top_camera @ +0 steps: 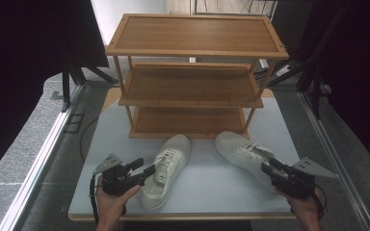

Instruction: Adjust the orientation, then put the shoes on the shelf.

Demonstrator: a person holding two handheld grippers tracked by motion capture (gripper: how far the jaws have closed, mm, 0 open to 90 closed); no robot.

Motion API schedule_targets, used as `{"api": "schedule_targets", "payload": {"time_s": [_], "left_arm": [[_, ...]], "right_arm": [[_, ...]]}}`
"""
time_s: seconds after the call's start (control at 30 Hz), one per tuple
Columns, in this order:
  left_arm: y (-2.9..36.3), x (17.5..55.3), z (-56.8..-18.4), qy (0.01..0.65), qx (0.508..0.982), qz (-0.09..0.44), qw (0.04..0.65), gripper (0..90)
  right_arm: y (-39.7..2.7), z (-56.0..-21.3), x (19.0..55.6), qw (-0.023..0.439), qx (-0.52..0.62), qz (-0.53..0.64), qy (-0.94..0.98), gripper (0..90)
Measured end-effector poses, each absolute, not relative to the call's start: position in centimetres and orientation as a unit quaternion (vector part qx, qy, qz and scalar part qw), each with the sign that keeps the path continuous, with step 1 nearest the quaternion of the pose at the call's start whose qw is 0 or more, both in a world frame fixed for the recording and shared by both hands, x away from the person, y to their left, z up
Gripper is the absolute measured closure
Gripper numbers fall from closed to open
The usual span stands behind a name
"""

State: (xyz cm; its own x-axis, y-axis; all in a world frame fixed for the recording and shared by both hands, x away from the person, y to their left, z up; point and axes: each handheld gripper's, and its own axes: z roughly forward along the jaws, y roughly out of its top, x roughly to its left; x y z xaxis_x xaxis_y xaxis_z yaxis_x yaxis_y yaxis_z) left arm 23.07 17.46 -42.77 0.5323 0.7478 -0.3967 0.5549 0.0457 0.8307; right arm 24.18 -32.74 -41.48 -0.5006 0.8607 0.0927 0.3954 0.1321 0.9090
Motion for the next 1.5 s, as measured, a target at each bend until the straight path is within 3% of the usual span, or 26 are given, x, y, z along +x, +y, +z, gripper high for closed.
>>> {"api": "schedule_targets", "payload": {"time_s": [0.7,1.07,1.5], "left_arm": [[16.9,23.8,-41.5,0.466,0.7,0.109,0.53,35.0],[14.7,25.8,-41.6,0.454,0.733,0.115,0.494,33.9],[13.4,26.3,-43.2,0.445,0.769,0.153,0.432,34.1]], "right_arm": [[-34.3,-39.2,26.8,0.265,0.429,0.476,0.72,54.1],[-36.7,-39.7,30.5,0.223,0.391,0.443,0.775,42.1],[-35.1,-42.3,33.4,0.172,0.352,0.389,0.834,44.3]]}}
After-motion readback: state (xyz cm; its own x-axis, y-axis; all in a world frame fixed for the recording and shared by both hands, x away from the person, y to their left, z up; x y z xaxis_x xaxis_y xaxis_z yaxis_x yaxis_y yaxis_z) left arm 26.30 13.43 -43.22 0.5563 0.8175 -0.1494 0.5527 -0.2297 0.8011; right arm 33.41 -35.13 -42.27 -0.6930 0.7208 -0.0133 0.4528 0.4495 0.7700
